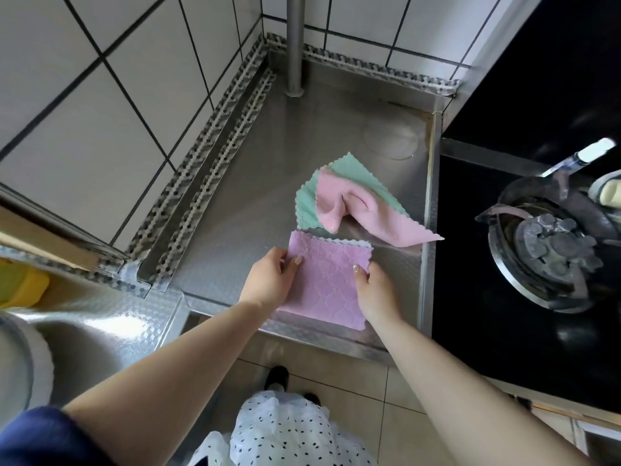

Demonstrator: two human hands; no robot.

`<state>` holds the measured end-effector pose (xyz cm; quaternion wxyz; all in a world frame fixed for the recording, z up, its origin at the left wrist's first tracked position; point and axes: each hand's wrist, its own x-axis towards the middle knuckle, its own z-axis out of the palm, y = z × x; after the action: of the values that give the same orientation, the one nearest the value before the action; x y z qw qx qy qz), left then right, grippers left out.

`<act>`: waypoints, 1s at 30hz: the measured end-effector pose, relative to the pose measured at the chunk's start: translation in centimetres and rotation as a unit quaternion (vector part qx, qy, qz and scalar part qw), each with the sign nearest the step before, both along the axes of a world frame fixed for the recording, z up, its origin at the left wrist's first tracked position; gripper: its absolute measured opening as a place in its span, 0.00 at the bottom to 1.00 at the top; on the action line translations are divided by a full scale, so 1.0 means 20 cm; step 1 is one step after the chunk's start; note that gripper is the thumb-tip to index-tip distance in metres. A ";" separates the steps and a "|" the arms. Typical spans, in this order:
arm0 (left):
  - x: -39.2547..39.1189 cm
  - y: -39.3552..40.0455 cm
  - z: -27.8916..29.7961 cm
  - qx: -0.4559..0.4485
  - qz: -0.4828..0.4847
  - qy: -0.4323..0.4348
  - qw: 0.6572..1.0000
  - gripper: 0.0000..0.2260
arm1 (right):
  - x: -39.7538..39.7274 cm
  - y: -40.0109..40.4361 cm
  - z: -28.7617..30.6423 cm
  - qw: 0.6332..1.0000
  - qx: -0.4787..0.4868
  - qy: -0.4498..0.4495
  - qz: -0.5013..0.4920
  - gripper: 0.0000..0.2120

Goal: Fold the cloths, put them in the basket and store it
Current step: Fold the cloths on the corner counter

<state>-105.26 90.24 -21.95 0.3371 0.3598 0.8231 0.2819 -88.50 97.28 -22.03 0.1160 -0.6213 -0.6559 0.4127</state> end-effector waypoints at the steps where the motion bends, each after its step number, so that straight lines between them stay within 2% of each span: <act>1: 0.00 0.01 -0.01 -0.008 -0.001 0.001 1.000 0.12 | 0.00 0.01 -0.01 1.000 -0.003 -0.004 -0.003 0.11; 5: -0.01 0.03 -0.01 -0.029 0.000 -0.019 0.999 0.12 | -0.01 0.02 -0.03 1.000 -0.023 -0.009 -0.016 0.12; 9: -0.03 -0.01 0.03 0.001 0.046 -0.064 0.997 0.18 | 0.03 0.04 0.04 0.998 -0.032 0.017 -0.056 0.08; 10: -0.03 -0.04 0.04 0.033 0.032 -0.021 0.999 0.18 | 0.06 0.03 0.07 0.998 -0.014 0.013 -0.063 0.07; 12: -0.02 -0.10 0.05 0.122 -0.056 0.129 0.983 0.18 | 0.10 -0.01 0.10 0.996 0.076 -0.009 -0.050 0.12; 14: 0.02 -0.12 0.02 0.185 -0.173 0.250 0.935 0.19 | 0.07 -0.08 0.09 0.980 0.198 -0.019 0.026 0.18; 16: 0.09 -0.09 -0.02 0.177 -0.260 0.313 0.896 0.21 | 0.00 -0.14 0.02 0.950 0.270 -0.074 0.141 0.22; 18: 0.13 -0.05 -0.06 0.135 -0.307 0.339 0.879 0.22 | -0.07 -0.17 -0.04 0.930 0.265 -0.152 0.205 0.24; 21: 0.10 -0.04 -0.13 0.072 -0.331 0.352 0.873 0.24 | -0.08 -0.16 -0.09 0.916 0.226 -0.230 0.240 0.25; 23: 0.07 -0.04 -0.15 0.061 -0.334 0.361 0.869 0.24 | -0.02 -0.15 -0.12 0.904 0.226 -0.259 0.255 0.27; 27: 0.04 -0.03 -0.15 0.057 -0.343 0.365 0.864 0.25 | 0.03 -0.14 -0.12 0.905 0.210 -0.262 0.261 0.28; 30: 0.03 -0.02 -0.12 0.062 -0.337 0.337 0.877 0.26 | 0.03 -0.12 -0.08 0.923 0.223 -0.202 0.240 0.27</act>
<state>-104.57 89.80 -24.41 0.0908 0.7091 0.6963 0.0633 -88.00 94.93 -23.72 0.0142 -0.4734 -0.8700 0.1370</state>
